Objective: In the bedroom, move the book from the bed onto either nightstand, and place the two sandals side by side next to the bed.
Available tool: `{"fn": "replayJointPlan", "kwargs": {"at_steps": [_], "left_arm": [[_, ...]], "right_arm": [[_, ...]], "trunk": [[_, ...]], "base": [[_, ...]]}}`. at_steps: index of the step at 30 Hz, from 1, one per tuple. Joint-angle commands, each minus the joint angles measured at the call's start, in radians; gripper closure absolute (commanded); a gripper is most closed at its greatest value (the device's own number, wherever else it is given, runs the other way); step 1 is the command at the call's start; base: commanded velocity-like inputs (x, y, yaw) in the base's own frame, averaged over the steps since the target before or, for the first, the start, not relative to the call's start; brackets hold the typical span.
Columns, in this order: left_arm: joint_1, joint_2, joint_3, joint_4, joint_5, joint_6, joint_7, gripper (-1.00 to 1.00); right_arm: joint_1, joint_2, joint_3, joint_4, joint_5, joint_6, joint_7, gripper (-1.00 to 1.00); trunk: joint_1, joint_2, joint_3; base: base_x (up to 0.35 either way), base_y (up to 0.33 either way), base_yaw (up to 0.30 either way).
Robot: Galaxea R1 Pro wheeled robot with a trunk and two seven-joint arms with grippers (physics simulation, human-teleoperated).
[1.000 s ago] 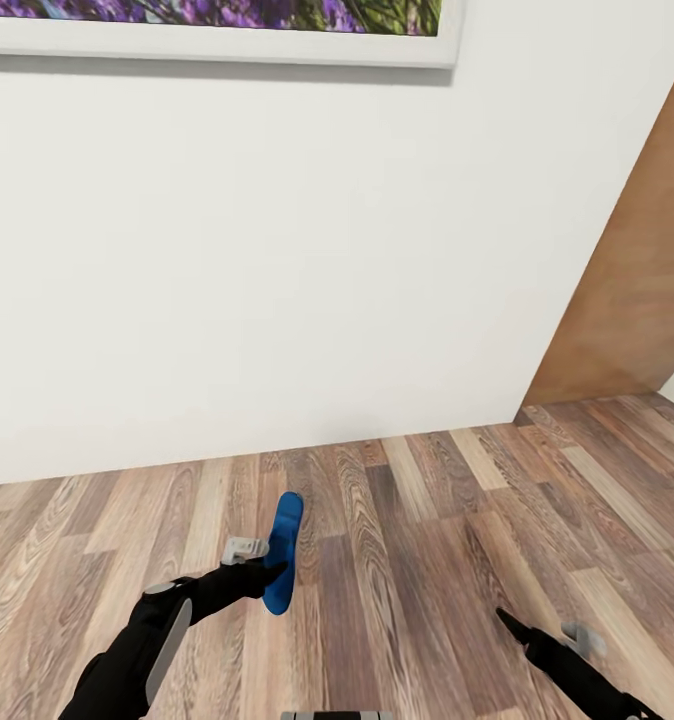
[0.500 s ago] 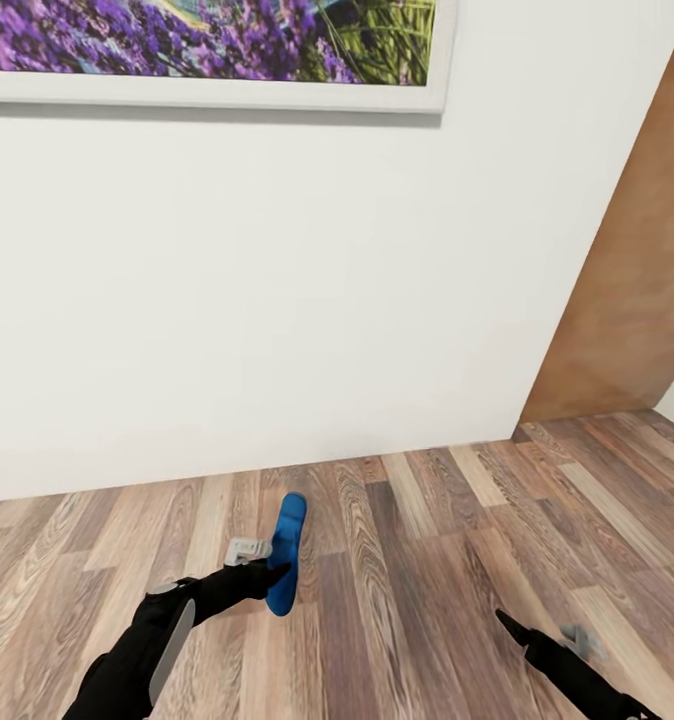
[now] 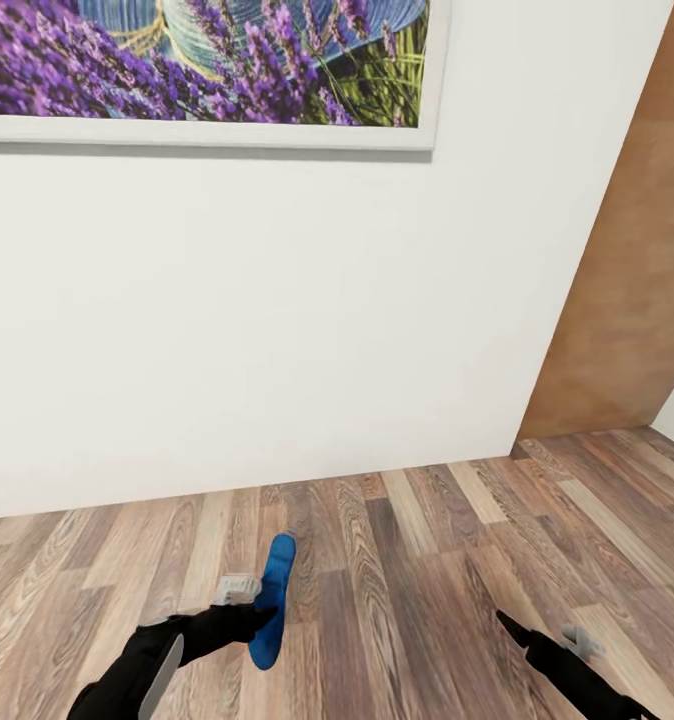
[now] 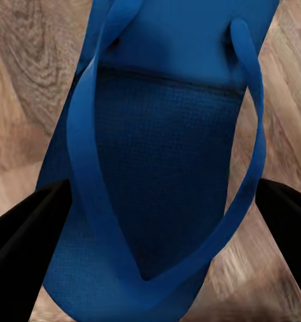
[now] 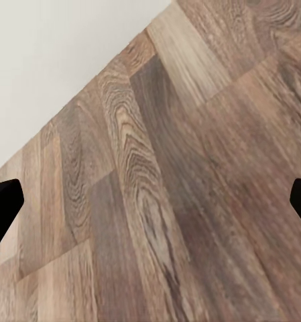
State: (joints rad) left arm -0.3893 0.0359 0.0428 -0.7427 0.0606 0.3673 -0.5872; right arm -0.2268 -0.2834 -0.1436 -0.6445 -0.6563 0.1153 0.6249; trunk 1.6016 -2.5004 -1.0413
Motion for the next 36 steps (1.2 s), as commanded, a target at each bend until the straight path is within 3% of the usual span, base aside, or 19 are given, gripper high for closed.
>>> {"fn": "replayJointPlan", "kwargs": {"at_steps": [1,4,8,20,32,36], "left_arm": [[0.000,0.016,0.004,0.019,0.015,-0.007,-0.003,1.00],[0.000,0.052,0.024,0.054,0.018,-0.056,-0.003,1.00],[0.000,0.066,0.063,0.093,0.017,-0.078,-0.003,1.00],[0.000,0.068,0.074,0.134,0.016,-0.085,-0.003,1.00],[0.000,0.067,0.074,0.151,0.017,-0.084,-0.001,1.00],[0.000,0.066,0.074,0.160,0.017,-0.085,0.000,1.00]], "right_arm": [[0.000,0.001,-0.002,0.005,-0.010,0.010,0.004,-1.00],[0.001,0.000,-0.002,0.025,-0.010,0.009,0.005,-1.00],[0.001,0.000,-0.002,0.055,-0.011,0.009,0.006,-1.00],[0.001,0.002,-0.002,0.099,-0.010,-0.017,0.003,-1.00],[0.001,0.003,-0.002,0.105,-0.009,-0.029,-0.001,-1.00],[0.001,0.002,-0.002,0.141,-0.010,-0.029,0.000,-1.00]], "trunk": [[-0.001,0.000,0.003],[-0.006,0.008,0.014],[-0.021,0.036,0.027],[-0.067,0.120,0.064],[-0.067,0.120,0.064],[-0.082,0.148,0.077]], "base": [[0.000,0.000,0.000],[0.000,0.000,0.000],[0.000,0.000,0.000],[0.000,0.000,0.000],[0.000,0.000,0.000],[0.000,0.000,0.000]]}}
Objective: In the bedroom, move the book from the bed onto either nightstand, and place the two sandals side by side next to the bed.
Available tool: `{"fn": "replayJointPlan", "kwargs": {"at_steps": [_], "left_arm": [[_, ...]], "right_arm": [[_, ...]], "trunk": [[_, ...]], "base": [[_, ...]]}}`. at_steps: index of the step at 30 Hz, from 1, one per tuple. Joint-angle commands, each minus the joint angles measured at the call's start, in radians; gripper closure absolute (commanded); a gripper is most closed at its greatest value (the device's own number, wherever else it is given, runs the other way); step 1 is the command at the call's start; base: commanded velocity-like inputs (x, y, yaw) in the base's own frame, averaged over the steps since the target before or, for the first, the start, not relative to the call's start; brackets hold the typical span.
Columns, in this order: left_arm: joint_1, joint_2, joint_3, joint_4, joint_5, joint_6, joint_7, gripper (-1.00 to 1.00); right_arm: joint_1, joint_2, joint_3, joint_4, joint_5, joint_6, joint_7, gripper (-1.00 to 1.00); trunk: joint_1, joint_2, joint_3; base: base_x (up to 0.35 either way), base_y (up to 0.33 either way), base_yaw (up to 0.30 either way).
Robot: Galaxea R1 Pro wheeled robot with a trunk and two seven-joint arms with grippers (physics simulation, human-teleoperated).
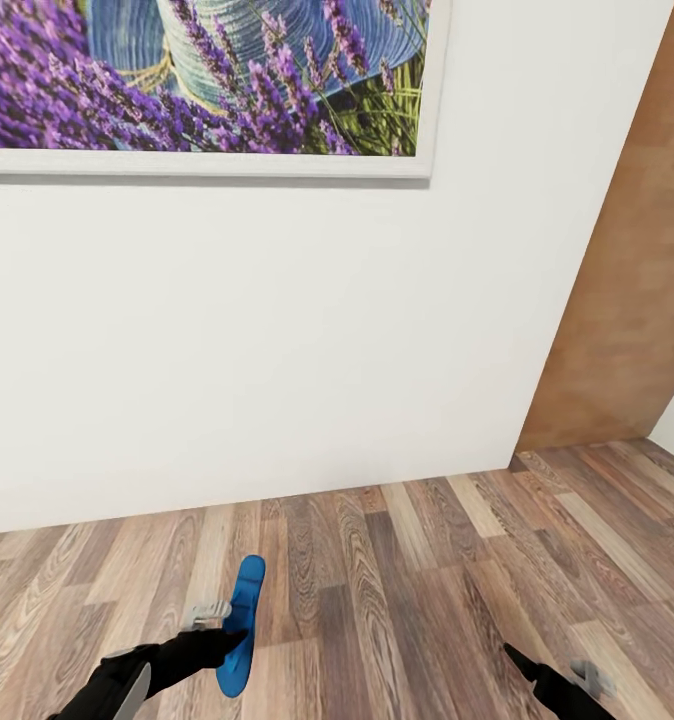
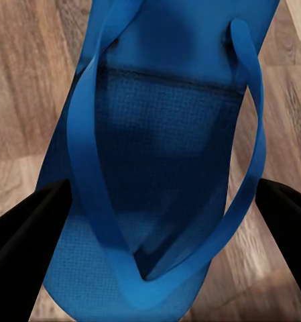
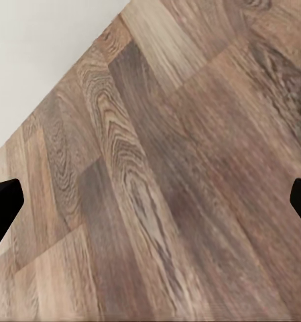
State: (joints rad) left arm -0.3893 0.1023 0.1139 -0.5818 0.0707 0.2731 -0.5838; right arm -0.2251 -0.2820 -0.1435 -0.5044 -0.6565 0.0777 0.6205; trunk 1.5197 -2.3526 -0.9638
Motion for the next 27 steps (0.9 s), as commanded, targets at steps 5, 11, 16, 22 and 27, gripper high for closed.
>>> {"fn": "replayJointPlan", "kwargs": {"at_steps": [5,11,16,22,27], "left_arm": [[0.000,-0.001,0.003,0.002,0.006,0.009,-0.003,1.00],[0.000,-0.001,0.003,0.003,0.007,0.009,-0.002,1.00],[0.000,-0.001,0.003,0.003,0.007,0.009,-0.002,1.00],[0.000,-0.002,0.002,0.004,0.008,0.010,-0.002,1.00],[0.000,-0.005,0.002,0.004,0.008,0.009,-0.002,1.00]], "right_arm": [[0.000,0.000,-0.002,0.010,-0.010,0.008,0.005,-1.00],[0.000,0.000,-0.002,0.013,-0.010,0.008,0.005,-1.00],[0.000,0.000,-0.002,0.016,-0.009,0.008,0.003,-1.00],[0.000,0.001,-0.002,0.018,-0.009,0.008,0.002,-1.00],[0.000,0.001,-0.002,0.018,-0.009,0.008,0.002,-1.00]], "trunk": [[-0.019,0.035,0.015],[-0.023,0.042,0.018],[-0.023,0.042,0.018],[-0.023,0.042,0.018],[-0.023,0.042,0.019]], "base": [[0.000,0.000,0.000],[0.000,0.000,0.000],[0.000,0.000,0.000],[0.000,0.000,-0.001],[0.000,0.000,-0.122]]}}
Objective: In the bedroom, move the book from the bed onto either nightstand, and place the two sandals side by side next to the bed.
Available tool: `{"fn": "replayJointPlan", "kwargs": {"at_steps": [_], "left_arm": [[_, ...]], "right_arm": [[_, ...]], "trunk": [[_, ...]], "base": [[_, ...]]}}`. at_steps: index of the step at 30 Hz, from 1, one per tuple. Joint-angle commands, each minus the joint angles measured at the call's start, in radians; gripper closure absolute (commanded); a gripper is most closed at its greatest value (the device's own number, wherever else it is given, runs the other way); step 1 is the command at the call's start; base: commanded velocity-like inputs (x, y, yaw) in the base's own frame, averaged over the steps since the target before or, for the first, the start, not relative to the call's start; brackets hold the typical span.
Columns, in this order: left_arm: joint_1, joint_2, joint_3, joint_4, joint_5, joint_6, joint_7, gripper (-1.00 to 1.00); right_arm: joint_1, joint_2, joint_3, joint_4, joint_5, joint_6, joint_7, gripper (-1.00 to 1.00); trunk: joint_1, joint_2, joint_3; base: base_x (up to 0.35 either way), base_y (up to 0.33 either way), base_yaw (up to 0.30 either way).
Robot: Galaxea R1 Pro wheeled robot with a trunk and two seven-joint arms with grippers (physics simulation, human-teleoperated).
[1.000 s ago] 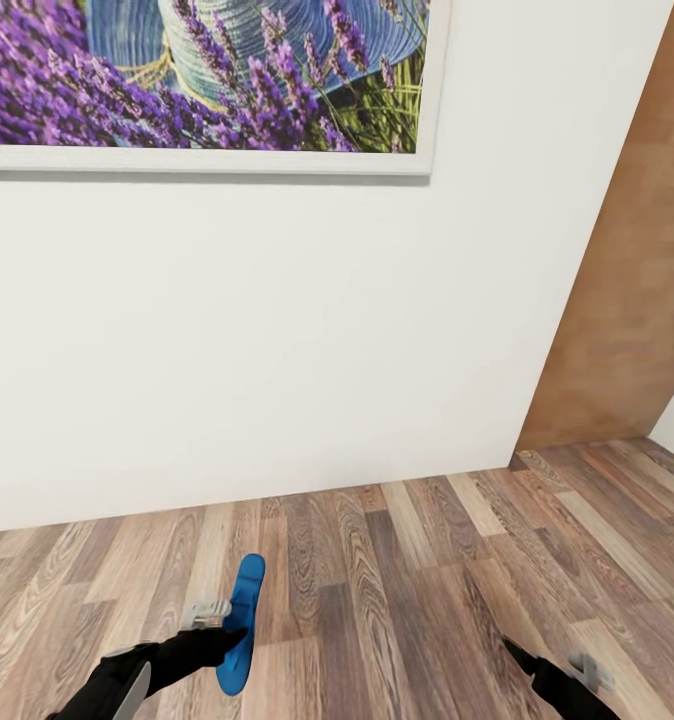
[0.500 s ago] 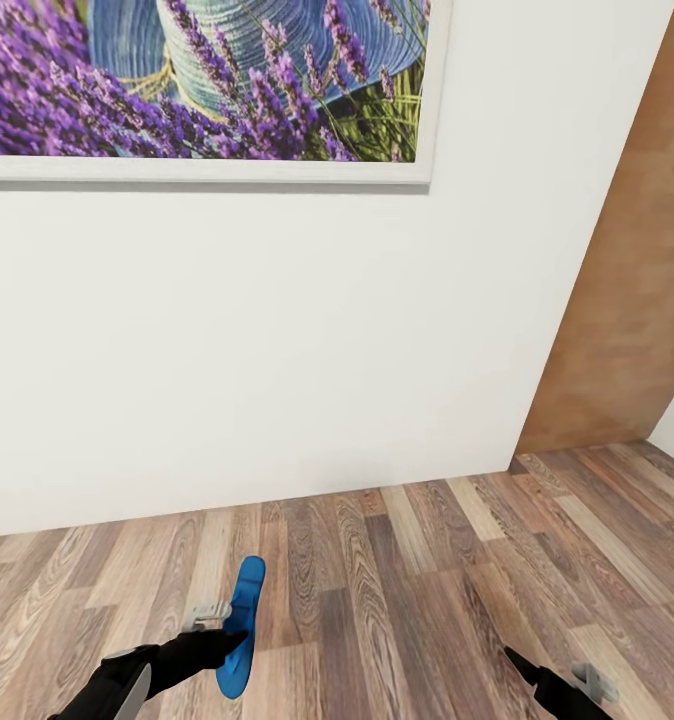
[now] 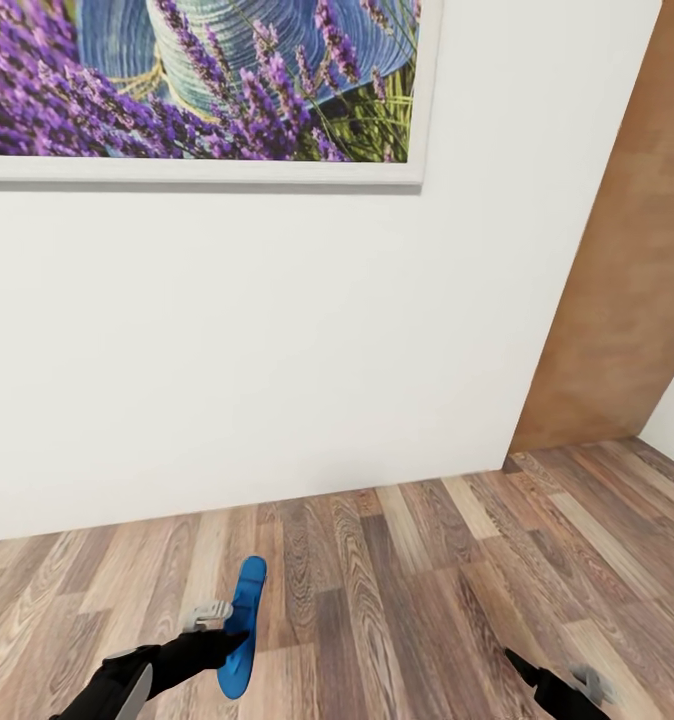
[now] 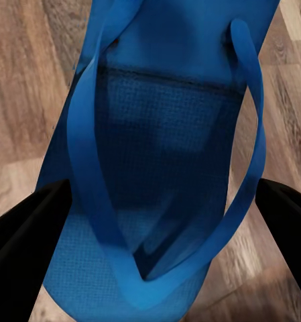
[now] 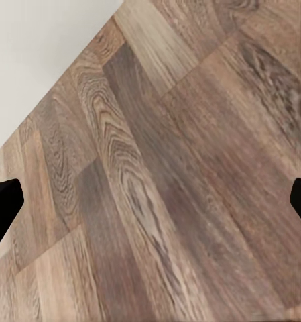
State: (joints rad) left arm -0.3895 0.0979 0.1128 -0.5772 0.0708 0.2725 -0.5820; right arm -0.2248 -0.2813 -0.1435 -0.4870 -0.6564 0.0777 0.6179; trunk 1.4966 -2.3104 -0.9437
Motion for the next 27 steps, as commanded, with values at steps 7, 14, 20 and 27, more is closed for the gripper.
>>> {"fn": "replayJointPlan", "kwargs": {"at_steps": [7,14,20,27], "left_arm": [[0.000,-0.001,0.003,0.011,0.007,0.010,-0.004,1.00],[0.000,-0.001,0.004,0.025,0.007,0.000,-0.003,1.00],[0.000,-0.001,0.003,0.028,0.009,-0.023,-0.003,1.00],[0.000,-0.003,0.002,0.028,0.009,-0.025,-0.004,1.00]], "right_arm": [[-0.001,0.000,-0.002,0.001,-0.010,0.008,0.006,-1.00],[-0.001,0.001,-0.002,0.001,-0.009,0.008,0.006,-1.00],[-0.001,0.001,-0.002,0.001,-0.009,0.008,0.006,-1.00],[-0.001,0.001,-0.002,0.001,-0.009,0.008,0.006,-1.00]], "trunk": [[0.000,0.000,0.002],[0.000,0.000,0.004],[0.000,0.000,0.005],[0.000,0.000,0.005]], "base": [[0.000,0.000,-0.260],[0.000,0.000,-0.263],[0.000,0.000,-0.146],[0.000,0.000,-0.124]]}}
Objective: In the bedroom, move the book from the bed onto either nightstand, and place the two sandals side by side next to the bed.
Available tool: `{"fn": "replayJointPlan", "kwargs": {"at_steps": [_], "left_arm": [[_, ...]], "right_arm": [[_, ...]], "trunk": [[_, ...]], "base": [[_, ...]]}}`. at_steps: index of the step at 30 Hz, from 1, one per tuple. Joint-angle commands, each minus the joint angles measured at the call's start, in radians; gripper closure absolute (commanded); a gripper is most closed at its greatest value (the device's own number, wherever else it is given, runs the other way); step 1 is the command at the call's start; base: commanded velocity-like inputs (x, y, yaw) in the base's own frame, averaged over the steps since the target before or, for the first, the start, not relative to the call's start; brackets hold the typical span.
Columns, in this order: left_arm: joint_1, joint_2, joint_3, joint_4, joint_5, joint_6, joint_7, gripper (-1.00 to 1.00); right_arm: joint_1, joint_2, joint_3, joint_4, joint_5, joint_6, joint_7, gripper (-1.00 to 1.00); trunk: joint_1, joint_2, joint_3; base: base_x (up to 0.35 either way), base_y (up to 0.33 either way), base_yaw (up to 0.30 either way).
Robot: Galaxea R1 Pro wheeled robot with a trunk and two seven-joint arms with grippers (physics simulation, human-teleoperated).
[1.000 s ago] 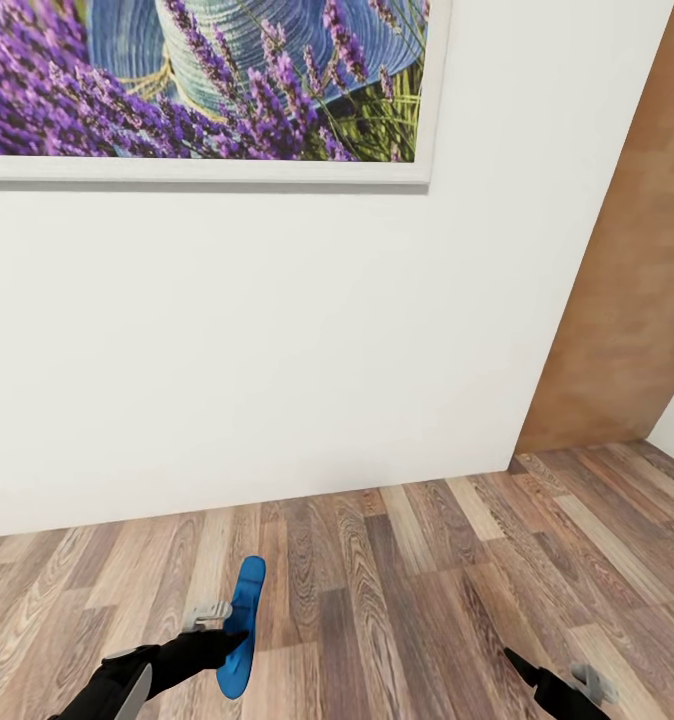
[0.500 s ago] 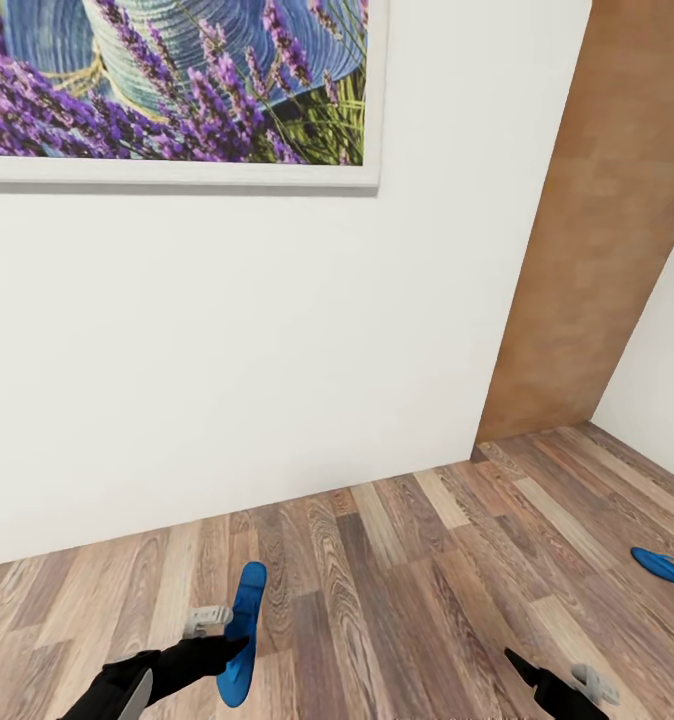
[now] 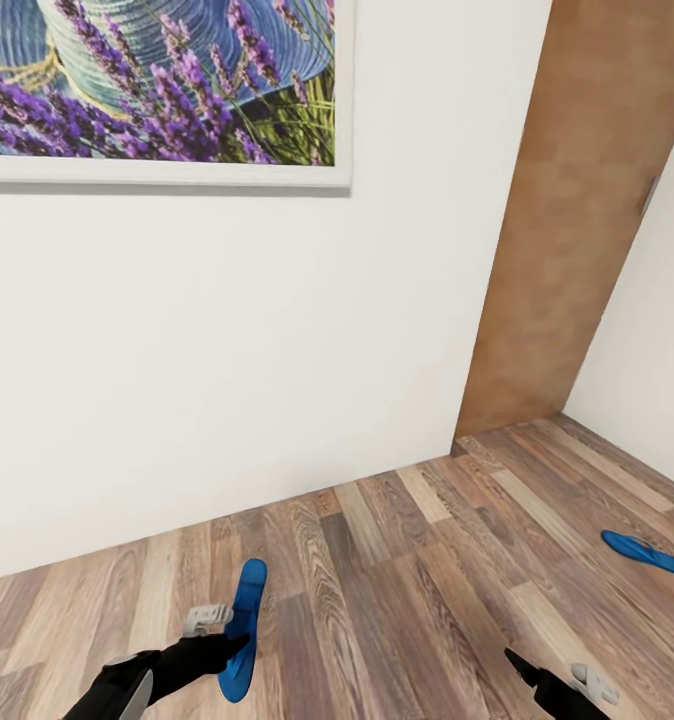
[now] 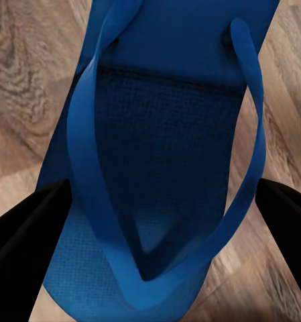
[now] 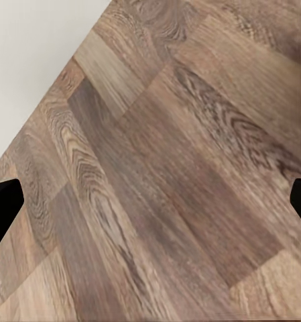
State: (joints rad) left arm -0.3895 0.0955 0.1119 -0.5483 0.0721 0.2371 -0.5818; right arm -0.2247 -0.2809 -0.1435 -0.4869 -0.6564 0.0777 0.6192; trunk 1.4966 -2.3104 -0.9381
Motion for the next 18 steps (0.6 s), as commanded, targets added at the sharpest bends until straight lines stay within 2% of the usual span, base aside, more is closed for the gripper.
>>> {"fn": "replayJointPlan", "kwargs": {"at_steps": [1,18], "left_arm": [[0.000,0.000,0.003,-0.001,0.008,0.010,-0.004,1.00],[0.000,0.000,0.004,-0.001,0.008,0.010,-0.004,1.00]], "right_arm": [[-0.001,0.000,-0.002,0.001,-0.009,0.008,0.005,-1.00],[-0.001,0.000,-0.002,0.001,-0.009,0.008,0.004,-1.00]], "trunk": [[0.000,0.000,-0.001],[0.000,0.000,-0.001]], "base": [[0.000,0.000,-0.250],[0.000,0.000,-0.279]]}}
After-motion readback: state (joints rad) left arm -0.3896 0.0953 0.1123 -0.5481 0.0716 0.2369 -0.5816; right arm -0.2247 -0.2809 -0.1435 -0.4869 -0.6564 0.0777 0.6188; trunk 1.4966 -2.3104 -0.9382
